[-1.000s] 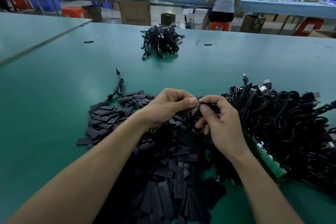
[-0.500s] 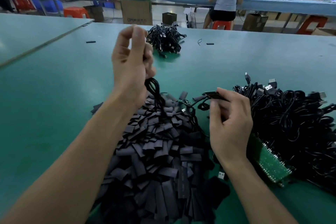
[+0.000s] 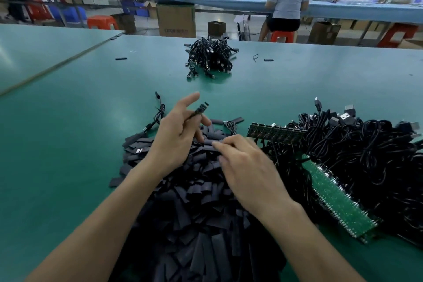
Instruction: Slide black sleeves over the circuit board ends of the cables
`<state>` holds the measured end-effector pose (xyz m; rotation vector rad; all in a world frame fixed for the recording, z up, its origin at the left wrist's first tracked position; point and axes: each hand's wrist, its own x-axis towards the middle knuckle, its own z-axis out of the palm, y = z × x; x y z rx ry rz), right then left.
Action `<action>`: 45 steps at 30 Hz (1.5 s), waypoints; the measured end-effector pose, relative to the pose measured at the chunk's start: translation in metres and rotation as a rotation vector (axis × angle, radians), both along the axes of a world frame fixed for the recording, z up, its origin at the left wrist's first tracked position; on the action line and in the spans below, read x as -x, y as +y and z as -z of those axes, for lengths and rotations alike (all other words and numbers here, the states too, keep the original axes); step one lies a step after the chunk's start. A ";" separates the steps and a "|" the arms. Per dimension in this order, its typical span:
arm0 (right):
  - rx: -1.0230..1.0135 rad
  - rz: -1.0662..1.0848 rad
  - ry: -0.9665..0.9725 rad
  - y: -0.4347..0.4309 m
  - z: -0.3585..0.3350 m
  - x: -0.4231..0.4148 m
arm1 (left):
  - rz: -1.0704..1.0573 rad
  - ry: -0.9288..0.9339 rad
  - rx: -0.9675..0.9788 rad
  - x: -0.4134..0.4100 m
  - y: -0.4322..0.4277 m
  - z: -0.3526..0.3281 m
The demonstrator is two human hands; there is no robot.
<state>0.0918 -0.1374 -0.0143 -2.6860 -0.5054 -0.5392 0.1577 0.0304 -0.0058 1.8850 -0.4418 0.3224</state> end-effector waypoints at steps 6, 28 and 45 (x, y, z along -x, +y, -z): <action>0.080 0.098 0.174 0.008 0.016 -0.014 | -0.002 0.157 0.070 0.001 -0.001 0.021; -0.736 0.154 -0.072 -0.003 0.030 -0.006 | 0.009 0.115 -0.078 0.002 -0.006 0.035; -0.869 0.153 -0.059 -0.010 0.038 -0.013 | 0.008 -0.107 -0.142 0.015 -0.006 0.032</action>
